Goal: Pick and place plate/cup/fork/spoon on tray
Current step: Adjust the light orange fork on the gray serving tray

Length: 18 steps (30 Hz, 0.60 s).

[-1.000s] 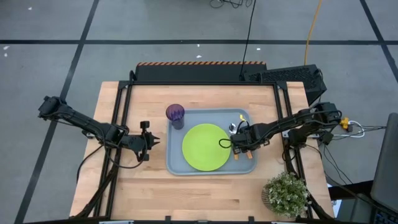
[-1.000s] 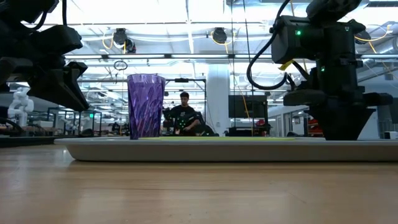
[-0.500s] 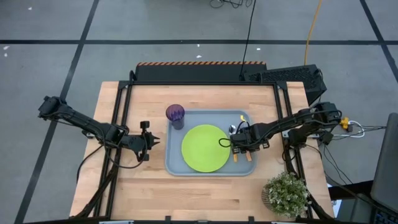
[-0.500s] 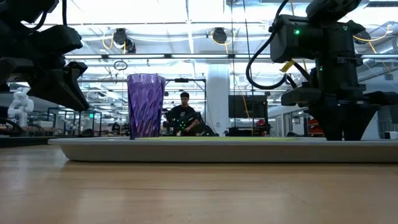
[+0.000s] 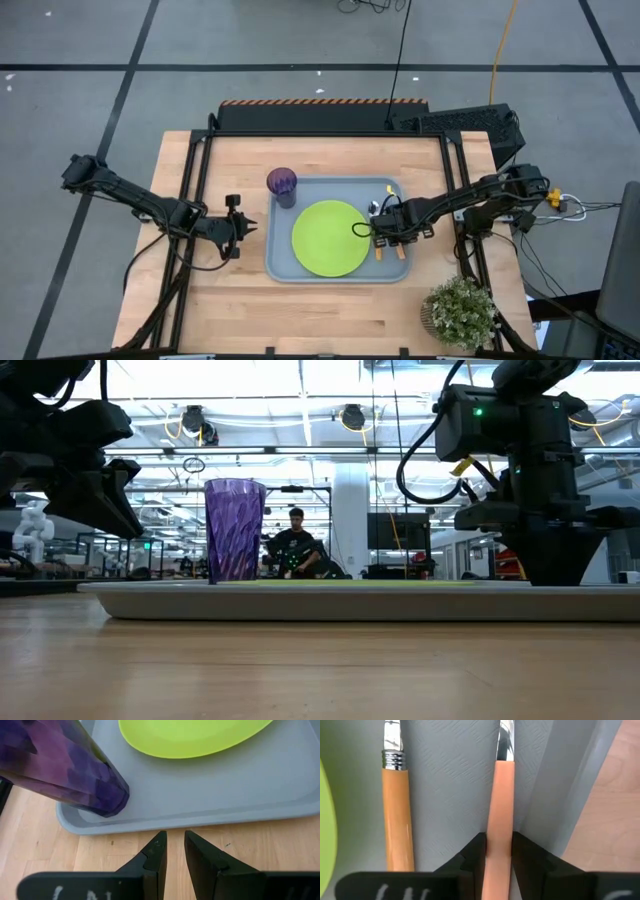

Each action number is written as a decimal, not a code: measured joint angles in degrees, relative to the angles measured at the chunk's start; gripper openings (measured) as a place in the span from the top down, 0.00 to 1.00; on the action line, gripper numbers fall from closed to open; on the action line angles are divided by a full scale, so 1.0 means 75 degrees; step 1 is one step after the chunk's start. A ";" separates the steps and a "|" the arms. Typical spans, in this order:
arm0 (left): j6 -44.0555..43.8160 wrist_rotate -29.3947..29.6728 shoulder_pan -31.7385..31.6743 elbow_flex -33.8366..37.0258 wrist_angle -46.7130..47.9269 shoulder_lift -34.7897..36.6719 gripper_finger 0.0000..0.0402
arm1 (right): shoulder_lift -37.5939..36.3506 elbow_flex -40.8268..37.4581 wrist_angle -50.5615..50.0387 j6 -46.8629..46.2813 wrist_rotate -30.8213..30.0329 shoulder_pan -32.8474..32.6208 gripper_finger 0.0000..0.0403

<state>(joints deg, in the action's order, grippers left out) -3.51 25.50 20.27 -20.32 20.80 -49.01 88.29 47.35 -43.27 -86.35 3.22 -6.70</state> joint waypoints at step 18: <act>-0.0001 0.0003 0.0003 -0.0003 0.0003 0.0003 0.82 | -0.0365 0.0015 -0.0214 -0.0420 -0.0020 0.0047 0.82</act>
<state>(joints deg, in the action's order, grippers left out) -3.51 25.52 20.29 -20.34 20.82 -48.99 85.55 47.47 -44.87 -89.49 3.07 -6.34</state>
